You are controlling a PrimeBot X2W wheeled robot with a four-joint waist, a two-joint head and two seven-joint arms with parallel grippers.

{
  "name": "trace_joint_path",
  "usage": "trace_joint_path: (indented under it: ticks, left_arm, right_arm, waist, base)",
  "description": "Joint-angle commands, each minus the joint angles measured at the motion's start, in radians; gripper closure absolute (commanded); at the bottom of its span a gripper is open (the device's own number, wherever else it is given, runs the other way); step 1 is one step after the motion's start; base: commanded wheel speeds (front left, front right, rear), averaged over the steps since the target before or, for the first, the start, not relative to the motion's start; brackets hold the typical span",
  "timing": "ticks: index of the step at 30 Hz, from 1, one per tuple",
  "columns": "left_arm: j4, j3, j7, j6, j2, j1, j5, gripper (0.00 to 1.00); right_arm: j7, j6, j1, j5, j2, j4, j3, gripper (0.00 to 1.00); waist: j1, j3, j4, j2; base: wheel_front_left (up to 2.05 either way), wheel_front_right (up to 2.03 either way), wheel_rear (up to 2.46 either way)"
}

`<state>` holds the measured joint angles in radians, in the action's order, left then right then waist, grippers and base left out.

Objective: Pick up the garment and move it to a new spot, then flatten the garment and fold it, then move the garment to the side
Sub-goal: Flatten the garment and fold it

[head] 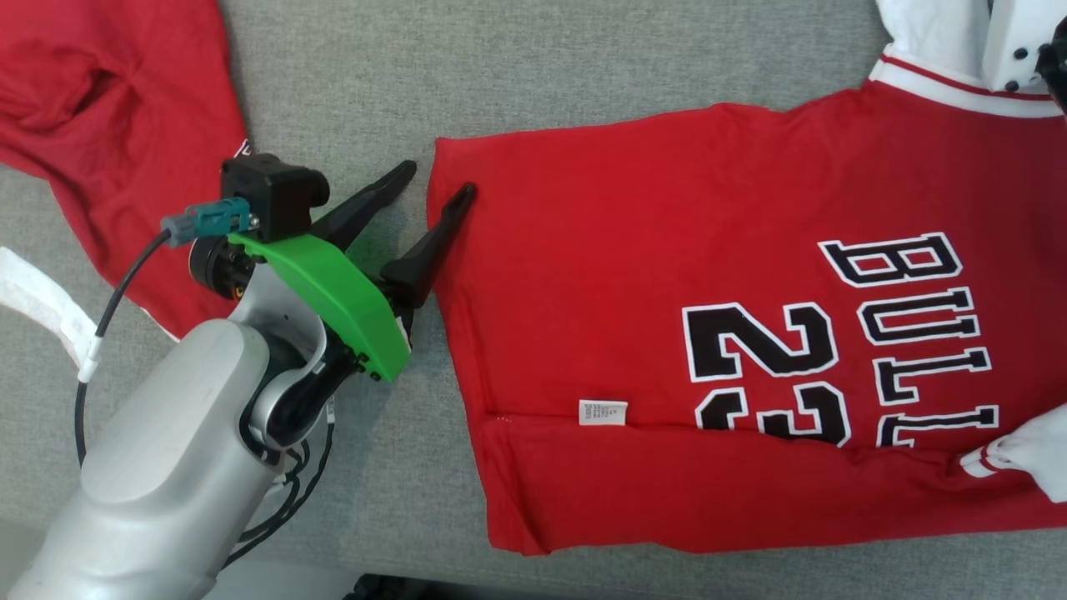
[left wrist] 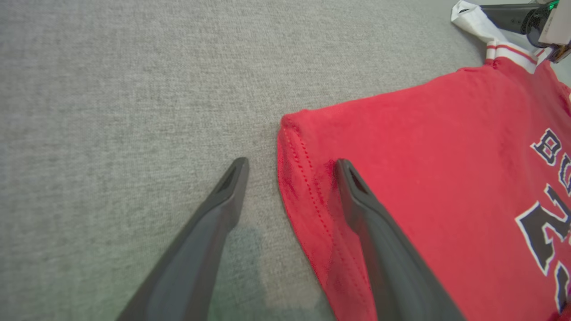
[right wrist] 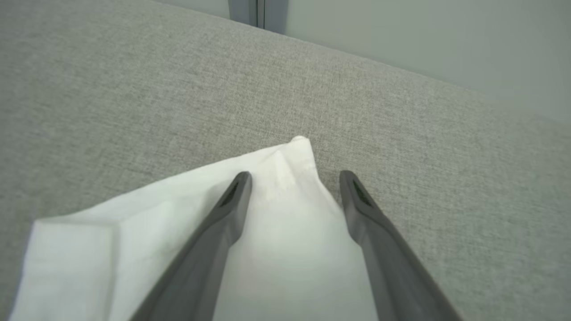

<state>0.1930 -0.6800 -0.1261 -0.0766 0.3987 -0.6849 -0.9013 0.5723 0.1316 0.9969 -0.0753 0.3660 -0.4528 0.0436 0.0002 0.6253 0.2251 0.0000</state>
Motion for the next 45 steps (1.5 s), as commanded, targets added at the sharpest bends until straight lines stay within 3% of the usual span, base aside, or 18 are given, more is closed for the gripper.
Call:
trace_joint_path:
  ticks: [1,9,10,11,12,13,14,21,29,36,45]
  left_arm:
    - [0.018,-0.008,-0.01,-0.002,-0.004,-0.014,0.008,0.0]
    - [0.039,-0.018,-0.026,-0.013,-0.002,-0.052,0.01,0.0]
    - [0.04,-0.021,-0.03,-0.015,-0.001,-0.052,0.006,0.0]
    - [0.041,-0.025,-0.035,-0.018,0.0,-0.051,0.003,0.0]
    - [0.041,-0.032,-0.04,-0.021,0.001,-0.049,0.0,0.0]
    - [0.041,-0.034,-0.039,-0.023,-0.002,-0.047,-0.006,0.71]
    - [0.043,-0.038,-0.042,-0.027,-0.002,-0.043,-0.008,1.0]
    - [0.024,-0.015,0.001,-0.025,0.023,-0.031,-0.01,1.0]
    - [-0.074,0.016,0.04,0.015,0.067,0.033,-0.015,1.0]
    - [-0.201,0.026,0.081,0.073,0.112,0.178,-0.027,1.0]
    - [-0.352,0.04,0.125,0.163,0.179,0.393,-0.048,1.0]
  right_arm:
    - [0.0,-0.002,0.019,0.006,0.0,-0.02,-0.004,0.0]
    - [0.0,-0.001,0.018,-0.021,-0.013,-0.08,0.02,0.0]
    - [0.0,-0.001,0.015,-0.026,-0.014,-0.084,0.025,0.2]
    - [-0.002,-0.001,0.012,-0.028,-0.015,-0.087,0.029,0.68]
    - [-0.003,-0.001,0.006,-0.032,-0.017,-0.09,0.034,1.0]
    - [-0.003,-0.001,0.002,-0.038,-0.018,-0.093,0.039,1.0]
    - [-0.014,-0.001,-0.005,-0.048,-0.02,-0.095,0.042,1.0]
    - [-0.179,-0.002,0.034,-0.044,-0.04,-0.082,-0.02,1.0]
    - [-0.221,-0.002,-0.027,-0.137,-0.017,-0.02,-0.019,1.0]
    - [-0.241,-0.002,-0.289,-0.252,0.014,0.184,-0.091,1.0]
    - [-0.228,-0.002,-0.66,-0.316,-0.08,0.428,-0.214,1.0]
  waist:
    - [-0.0002,0.025,0.02,0.0]
    - [-0.0002,0.027,-0.005,0.0]
    - [-0.0002,0.026,-0.009,0.0]
    - [-0.0002,0.025,-0.012,0.0]
    - [-0.0002,0.021,-0.015,0.0]
    - [-0.0002,0.017,-0.018,0.0]
    - [-0.0002,0.011,-0.021,0.0]
    - [-0.0002,-0.05,-0.051,0.0]
    - [-0.0002,-0.137,-0.11,0.0]
    - [-0.0002,-0.221,-0.166,0.0]
    - [-0.0002,-0.275,-0.226,0.0]
  base:
    - [0.0,0.0,0.0]
    - [0.0,0.0,0.0]
    - [0.0,0.0,0.0]
    - [0.0,0.0,0.0]
    - [0.0,0.0,0.0]
    - [0.0,0.0,0.0]
    - [0.0,0.0,0.0]
    - [0.0,0.0,0.0]
    - [0.0,0.0,0.0]
    - [0.0,0.0,0.0]
    - [0.0,0.0,0.0]
